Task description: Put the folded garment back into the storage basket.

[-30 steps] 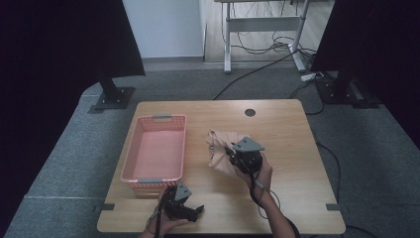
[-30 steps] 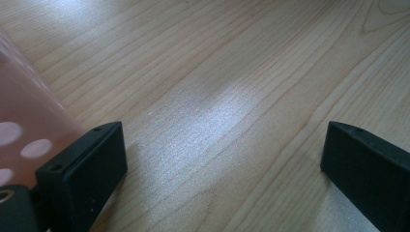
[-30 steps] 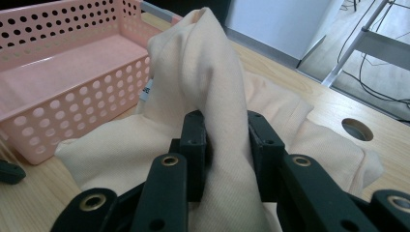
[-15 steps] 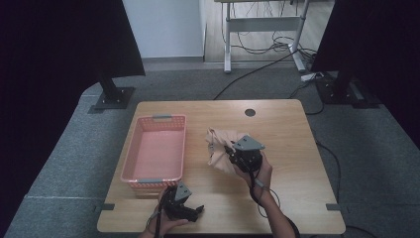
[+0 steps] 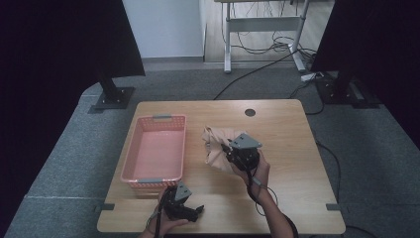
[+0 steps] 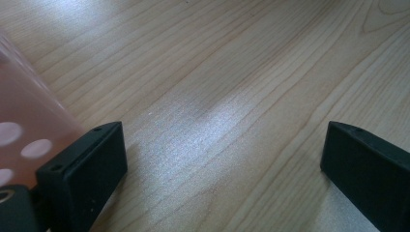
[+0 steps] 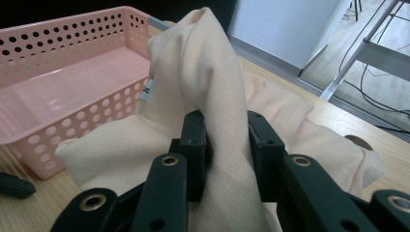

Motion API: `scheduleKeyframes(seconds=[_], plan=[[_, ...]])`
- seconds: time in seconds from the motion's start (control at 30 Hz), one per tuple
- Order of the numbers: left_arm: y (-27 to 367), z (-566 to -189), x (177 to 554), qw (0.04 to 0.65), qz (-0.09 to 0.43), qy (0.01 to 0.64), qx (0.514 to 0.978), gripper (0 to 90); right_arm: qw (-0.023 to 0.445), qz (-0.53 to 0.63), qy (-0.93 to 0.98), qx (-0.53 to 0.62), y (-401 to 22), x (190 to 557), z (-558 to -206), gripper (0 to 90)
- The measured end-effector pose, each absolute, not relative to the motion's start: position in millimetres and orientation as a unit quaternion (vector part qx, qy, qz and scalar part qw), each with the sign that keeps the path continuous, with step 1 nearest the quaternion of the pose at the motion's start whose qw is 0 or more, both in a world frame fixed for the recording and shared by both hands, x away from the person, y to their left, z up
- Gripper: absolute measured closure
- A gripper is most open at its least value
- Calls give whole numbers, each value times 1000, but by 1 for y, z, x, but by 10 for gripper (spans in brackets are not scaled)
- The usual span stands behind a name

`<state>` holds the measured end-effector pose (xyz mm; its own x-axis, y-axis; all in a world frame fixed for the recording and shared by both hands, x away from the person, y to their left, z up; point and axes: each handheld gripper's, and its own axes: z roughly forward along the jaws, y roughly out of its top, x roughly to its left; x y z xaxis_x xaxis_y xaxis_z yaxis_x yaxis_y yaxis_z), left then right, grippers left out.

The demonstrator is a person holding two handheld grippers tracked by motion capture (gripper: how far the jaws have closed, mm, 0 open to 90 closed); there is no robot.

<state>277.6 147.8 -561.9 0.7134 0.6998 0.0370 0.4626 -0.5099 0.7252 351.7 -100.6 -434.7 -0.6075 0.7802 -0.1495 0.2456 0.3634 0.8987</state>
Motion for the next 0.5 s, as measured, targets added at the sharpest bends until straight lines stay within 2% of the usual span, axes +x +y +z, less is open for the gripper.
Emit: scheduleKeyframes(seconds=[0.5], plan=[[148, -562, 278, 359, 165, 341, 853, 26, 293, 459, 773, 324, -90, 355, -428, 723]])
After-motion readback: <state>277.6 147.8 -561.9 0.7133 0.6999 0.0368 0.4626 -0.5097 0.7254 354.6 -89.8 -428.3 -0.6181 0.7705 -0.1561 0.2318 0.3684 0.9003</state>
